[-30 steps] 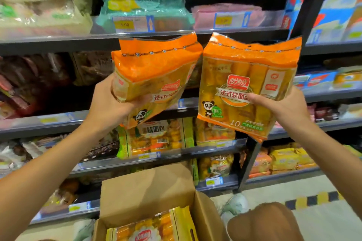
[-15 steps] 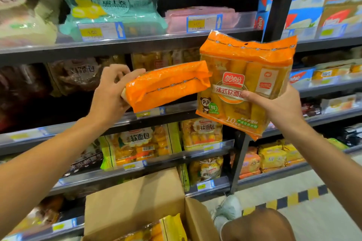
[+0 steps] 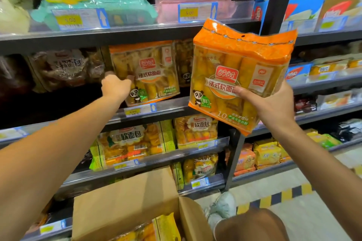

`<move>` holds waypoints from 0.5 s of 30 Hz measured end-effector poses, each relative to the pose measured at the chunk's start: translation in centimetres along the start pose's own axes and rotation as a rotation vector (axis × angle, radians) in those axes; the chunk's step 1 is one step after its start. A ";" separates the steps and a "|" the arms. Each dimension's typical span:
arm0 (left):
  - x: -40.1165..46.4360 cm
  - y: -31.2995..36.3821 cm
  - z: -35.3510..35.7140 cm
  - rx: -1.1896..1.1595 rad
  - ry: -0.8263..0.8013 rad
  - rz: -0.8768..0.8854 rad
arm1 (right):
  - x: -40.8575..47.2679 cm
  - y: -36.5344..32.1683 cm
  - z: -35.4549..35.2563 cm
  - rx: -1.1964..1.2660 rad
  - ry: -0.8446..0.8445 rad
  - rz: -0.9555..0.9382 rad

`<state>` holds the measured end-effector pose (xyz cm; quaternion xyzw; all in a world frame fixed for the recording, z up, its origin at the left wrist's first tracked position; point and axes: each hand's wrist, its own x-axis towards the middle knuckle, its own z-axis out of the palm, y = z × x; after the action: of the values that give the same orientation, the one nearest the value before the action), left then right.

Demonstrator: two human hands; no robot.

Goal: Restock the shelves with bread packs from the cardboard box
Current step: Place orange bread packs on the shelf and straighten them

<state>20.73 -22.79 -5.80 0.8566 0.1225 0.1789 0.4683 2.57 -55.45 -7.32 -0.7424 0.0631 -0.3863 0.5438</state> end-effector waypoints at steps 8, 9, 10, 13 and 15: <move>-2.2 0.8 0.3 0.298 0.289 0.628 | -0.3 0.2 0.3 0.009 -0.002 -0.013; -2.3 0.3 0.1 0.365 0.296 0.848 | -0.4 0.2 0.4 0.012 -0.005 -0.017; -1.8 -0.3 0.3 0.461 0.258 1.022 | -0.4 0.3 0.4 0.013 -0.005 -0.019; -1.7 -0.6 1.0 0.782 -0.073 1.046 | -0.7 0.3 0.7 0.017 -0.018 -0.022; -1.6 -0.2 1.1 0.834 -0.316 0.917 | -0.8 0.2 0.9 0.025 -0.034 -0.018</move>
<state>19.70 -24.12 -6.79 0.9482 -0.2678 0.1699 -0.0164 2.65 -54.39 -8.04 -0.7426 0.0424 -0.3792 0.5505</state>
